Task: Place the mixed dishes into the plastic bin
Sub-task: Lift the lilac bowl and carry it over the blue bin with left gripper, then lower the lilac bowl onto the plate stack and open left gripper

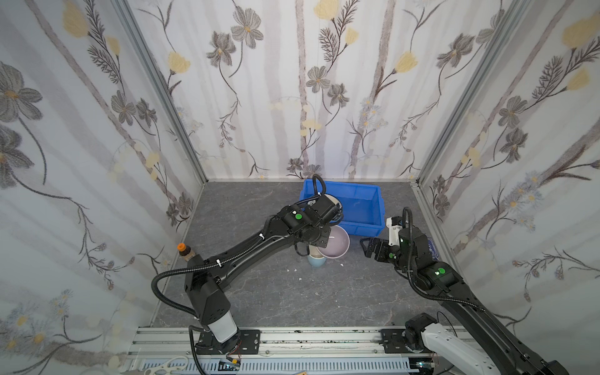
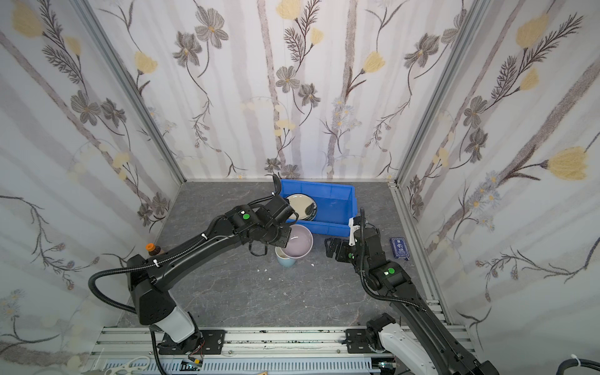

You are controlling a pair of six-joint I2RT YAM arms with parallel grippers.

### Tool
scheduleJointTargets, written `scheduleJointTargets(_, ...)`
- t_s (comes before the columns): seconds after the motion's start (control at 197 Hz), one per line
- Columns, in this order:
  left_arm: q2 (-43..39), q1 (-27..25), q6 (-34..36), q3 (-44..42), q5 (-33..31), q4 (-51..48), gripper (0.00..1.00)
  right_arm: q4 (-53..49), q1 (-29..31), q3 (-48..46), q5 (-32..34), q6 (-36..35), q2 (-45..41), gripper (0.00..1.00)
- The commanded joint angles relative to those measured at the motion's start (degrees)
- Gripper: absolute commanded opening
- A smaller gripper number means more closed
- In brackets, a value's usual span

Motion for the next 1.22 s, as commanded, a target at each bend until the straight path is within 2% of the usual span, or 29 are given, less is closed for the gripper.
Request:
scheduleJointTargets(0.0,5.1,3.1,5.1,7.7,0.6,-2.4,0.03,1.9,-0.2,0.7,-1.2,-1.0,0.9,1.00)
scheduleJointTargets(0.193,20.8,9.0,8.7,27.1,2.7,-7.3,0.02,5.2,-0.3,0.6,-3.1,-0.3,3.8,1.00)
scheduleJointTargets(0.335,32.2,13.2,9.6,41.7,5.6,-10.5,0.02,4.8,-0.5,2.0,-1.7,-1.5,6.5,1.00)
scheduleJointTargets(0.472,39.9,16.7,9.1,51.4,8.9,-11.8,0.02,4.0,-0.8,6.4,0.1,-3.3,9.0,1.00)
scheduleJointTargets(0.645,43.8,19.3,8.3,52.8,11.5,-10.0,0.04,4.7,-1.2,9.8,-0.7,-4.7,12.6,1.00)
scheduleJointTargets(0.884,47.0,20.4,7.9,52.8,11.8,-6.4,0.04,5.6,-1.2,14.6,-3.2,-4.7,19.3,1.00)
scheduleJointTargets(1.214,49.7,22.5,5.2,52.9,13.1,0.0,0.08,5.1,-1.2,17.9,-2.8,-5.3,24.6,1.00)
